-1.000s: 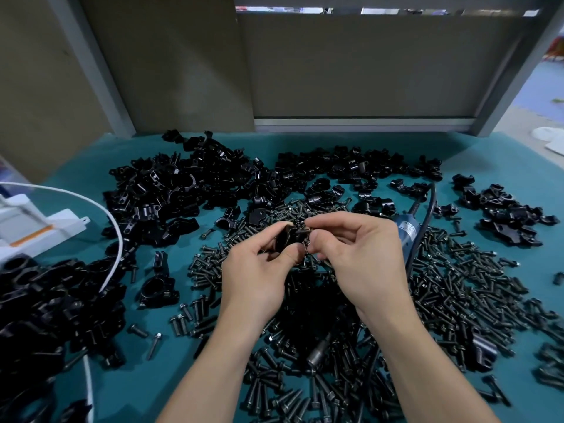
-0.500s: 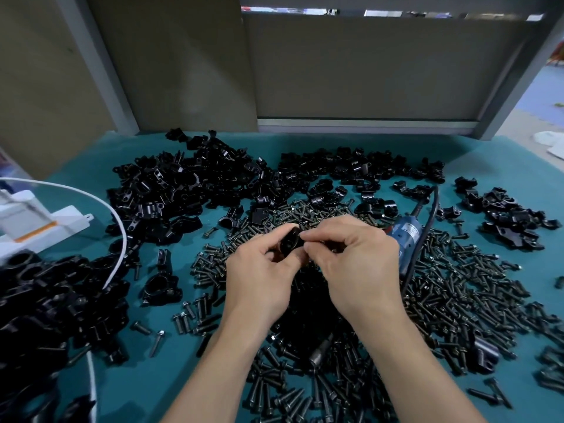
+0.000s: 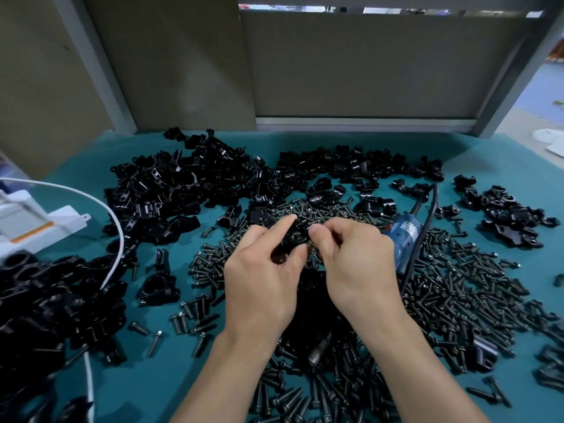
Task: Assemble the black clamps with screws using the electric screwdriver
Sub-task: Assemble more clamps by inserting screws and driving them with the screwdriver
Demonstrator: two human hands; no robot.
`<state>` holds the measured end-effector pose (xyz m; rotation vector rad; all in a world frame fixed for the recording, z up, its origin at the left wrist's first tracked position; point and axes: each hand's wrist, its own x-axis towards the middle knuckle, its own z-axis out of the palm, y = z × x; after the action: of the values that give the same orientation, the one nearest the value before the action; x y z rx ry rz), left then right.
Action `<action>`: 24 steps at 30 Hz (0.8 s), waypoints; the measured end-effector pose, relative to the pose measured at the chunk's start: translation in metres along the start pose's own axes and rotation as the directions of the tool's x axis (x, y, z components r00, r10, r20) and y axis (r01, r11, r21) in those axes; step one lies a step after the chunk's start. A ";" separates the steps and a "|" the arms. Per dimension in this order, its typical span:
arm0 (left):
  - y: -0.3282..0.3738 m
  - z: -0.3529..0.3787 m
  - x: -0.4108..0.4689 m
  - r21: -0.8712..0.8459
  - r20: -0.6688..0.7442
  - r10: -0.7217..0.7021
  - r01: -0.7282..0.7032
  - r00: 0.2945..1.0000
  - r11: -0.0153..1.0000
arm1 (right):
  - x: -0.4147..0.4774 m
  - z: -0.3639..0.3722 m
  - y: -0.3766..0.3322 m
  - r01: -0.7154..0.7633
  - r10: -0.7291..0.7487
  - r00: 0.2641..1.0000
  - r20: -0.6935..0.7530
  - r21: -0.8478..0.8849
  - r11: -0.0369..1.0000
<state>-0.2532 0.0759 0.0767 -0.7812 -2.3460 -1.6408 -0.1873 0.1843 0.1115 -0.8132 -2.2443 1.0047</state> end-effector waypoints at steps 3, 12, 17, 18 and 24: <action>0.000 -0.001 -0.001 0.008 0.022 0.016 -0.016 1.000 1.000 | 0.002 -0.003 0.001 -0.007 0.007 1.000 0.028 -0.006 1.000; -0.001 0.002 0.000 0.030 0.040 -0.020 0.018 0.999 0.999 | 0.000 -0.007 0.000 0.058 -0.053 0.998 -0.032 0.169 0.984; -0.001 0.002 0.002 0.049 0.038 -0.037 0.035 0.999 0.998 | -0.001 -0.006 0.000 0.084 -0.076 0.996 -0.048 0.207 0.975; -0.001 0.002 0.002 0.051 0.039 -0.040 0.038 0.998 0.998 | -0.001 -0.006 0.000 0.088 -0.079 0.996 -0.050 0.215 0.973; -0.002 0.002 0.004 0.008 0.063 -0.073 0.073 0.995 0.997 | 0.000 -0.005 0.002 0.097 -0.081 0.994 -0.076 0.247 0.964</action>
<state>-0.2570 0.0783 0.0763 -0.7659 -2.4489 -1.6604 -0.1836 0.1872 0.1130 -0.6204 -2.0276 1.1713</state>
